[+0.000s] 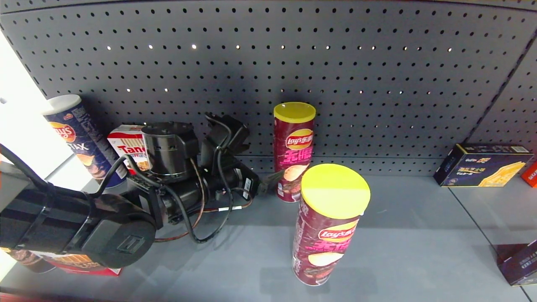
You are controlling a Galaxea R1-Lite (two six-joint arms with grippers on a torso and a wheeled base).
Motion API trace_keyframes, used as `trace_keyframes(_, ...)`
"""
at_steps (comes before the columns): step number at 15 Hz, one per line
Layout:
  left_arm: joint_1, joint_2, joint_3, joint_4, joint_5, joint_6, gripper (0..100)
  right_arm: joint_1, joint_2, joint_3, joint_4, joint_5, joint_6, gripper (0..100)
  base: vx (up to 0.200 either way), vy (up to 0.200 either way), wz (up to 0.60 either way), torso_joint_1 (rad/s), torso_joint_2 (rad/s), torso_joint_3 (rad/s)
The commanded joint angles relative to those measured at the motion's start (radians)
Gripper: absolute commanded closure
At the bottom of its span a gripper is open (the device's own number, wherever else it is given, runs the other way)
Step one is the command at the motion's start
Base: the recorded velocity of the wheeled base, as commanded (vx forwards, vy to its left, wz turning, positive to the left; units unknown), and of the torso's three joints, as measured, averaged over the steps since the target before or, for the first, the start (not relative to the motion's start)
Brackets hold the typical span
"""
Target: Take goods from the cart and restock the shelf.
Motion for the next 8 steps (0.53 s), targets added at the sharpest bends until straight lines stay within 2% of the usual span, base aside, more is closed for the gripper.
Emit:
trace_keyframes(1, 0.006, 0.002, 0.001, -0.001, 0.002, 0.0, 0, 0.001, 0.0, 0.0, 0.0, 0.0, -0.001, 0, 0.0, 0.0, 0.0, 0.0, 0.0, 0.0)
trace_keyframes(4, 0.011, -0.006, 0.015, -0.01, 0.005, 0.001, 0, 0.001, 0.0, 0.0, 0.0, 0.0, -0.001, 0, 0.0, 0.0, 0.0, 0.0, 0.0, 0.0)
trace_keyframes(6, 0.009, -0.017, 0.035, -0.079, 0.009, 0.003, 0, 0.001, 0.0, 0.0, 0.0, 0.0, -0.001, 0, 0.0, 0.0, 0.0, 0.0, 0.0, 0.0)
trace_keyframes(8, 0.011, -0.02, 0.047, -0.094, 0.009, 0.003, 0, 0.001, 0.0, 0.0, 0.0, 0.0, -0.001, 0, 0.0, 0.0, 0.0, 0.0, 0.0, 0.0)
